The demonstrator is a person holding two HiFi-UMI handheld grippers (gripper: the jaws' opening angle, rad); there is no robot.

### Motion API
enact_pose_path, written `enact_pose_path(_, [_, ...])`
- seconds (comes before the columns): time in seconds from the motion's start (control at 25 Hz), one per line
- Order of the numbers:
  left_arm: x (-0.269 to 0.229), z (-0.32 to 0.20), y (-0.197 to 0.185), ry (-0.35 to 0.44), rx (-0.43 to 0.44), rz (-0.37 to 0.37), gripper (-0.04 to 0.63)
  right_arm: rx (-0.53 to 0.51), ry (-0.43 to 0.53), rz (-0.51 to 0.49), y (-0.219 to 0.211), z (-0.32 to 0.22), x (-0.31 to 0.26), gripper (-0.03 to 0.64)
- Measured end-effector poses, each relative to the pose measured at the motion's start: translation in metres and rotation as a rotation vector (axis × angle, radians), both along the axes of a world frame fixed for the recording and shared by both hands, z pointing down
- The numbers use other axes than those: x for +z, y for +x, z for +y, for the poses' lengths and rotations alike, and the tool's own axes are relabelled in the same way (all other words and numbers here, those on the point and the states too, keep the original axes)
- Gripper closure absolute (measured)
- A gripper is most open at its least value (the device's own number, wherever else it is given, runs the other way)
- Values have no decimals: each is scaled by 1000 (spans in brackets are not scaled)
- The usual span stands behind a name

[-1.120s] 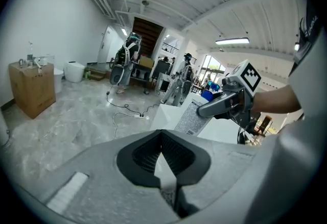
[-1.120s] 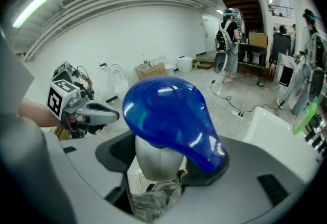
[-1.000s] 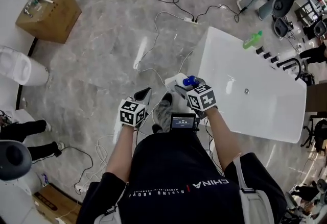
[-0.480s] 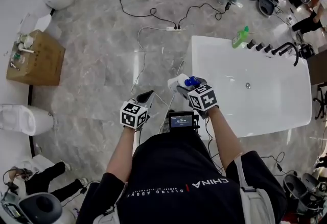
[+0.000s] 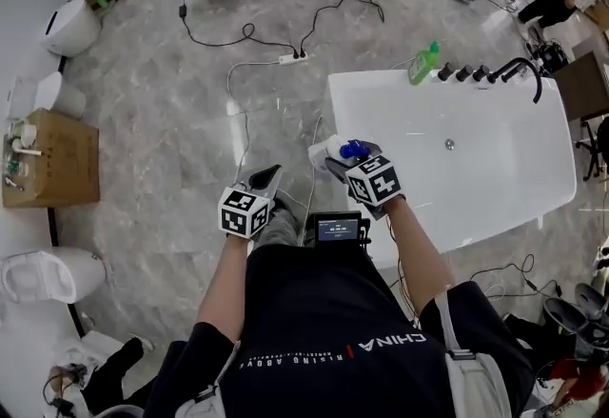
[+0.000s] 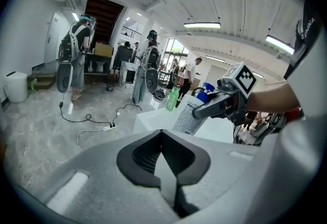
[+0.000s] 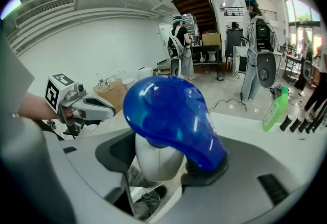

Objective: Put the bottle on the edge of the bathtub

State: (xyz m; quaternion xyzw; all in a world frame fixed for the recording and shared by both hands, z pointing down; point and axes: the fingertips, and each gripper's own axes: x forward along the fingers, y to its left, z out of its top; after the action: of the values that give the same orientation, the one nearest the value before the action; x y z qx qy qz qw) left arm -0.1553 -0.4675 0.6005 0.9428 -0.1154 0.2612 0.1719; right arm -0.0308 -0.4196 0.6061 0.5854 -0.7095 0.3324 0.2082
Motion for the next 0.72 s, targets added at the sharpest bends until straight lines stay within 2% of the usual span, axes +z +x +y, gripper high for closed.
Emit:
enact_pose_path(0.24, [9,-40,44,-16,89,3,586,91,-11,1,37,-31,6,344])
enact_pose_path(0.56, [0,-141,103,-10,170,36,586,187,-19,42,91,-114,-4,344])
enact_pose_path(0.72, [-4,-176,126,-15,222,48,586,235,-20,55,109,-147,-10,344])
